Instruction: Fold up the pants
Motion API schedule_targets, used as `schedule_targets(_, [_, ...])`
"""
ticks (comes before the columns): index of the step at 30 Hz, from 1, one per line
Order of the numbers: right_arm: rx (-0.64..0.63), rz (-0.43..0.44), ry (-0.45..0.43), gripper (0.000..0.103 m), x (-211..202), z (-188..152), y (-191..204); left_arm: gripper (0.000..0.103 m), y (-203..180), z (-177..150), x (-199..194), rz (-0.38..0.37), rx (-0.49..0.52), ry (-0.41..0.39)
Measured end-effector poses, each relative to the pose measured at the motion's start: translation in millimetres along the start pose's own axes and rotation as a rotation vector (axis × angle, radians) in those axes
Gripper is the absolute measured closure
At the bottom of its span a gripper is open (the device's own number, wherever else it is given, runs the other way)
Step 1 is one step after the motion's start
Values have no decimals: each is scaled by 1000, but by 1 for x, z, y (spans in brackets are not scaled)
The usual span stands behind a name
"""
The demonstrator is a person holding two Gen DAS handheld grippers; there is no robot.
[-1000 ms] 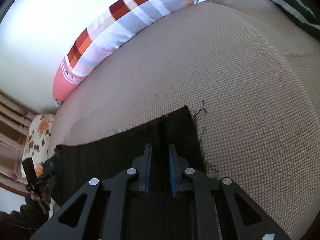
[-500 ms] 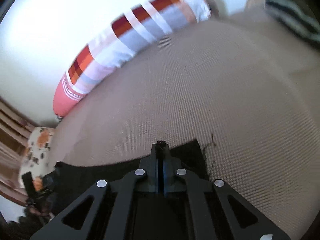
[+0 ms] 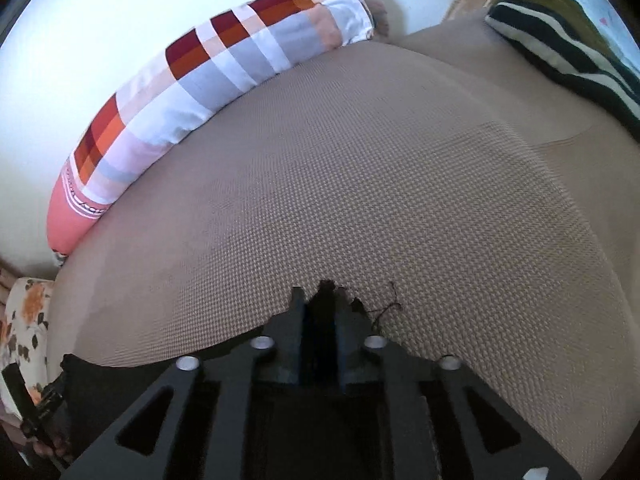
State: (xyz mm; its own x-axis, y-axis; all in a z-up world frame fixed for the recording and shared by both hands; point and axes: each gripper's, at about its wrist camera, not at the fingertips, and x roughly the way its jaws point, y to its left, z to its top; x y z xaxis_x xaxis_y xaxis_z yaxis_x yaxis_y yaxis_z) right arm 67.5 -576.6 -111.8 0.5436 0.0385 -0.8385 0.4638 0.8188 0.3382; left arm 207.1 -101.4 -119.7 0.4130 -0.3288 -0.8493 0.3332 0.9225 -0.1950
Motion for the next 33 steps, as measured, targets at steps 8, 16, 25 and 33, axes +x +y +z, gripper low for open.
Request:
schedule_targets(8, [-77,-66,-67,73,-53,-12,38,35,12,-6,-33,-38,-21,-67])
schedule_targets(16, [-391,251,143,73,0,-69,204,35,57,-31,-74,73,-85,-118])
schedule_targets(25, [-748,485,391,73,66,-141,390,35,133,-66,-103,183,-212,-126])
schedule_targets(33, [-857,510,496,64,99,-163,449,35,156,-78,-109,129,-212,-146])
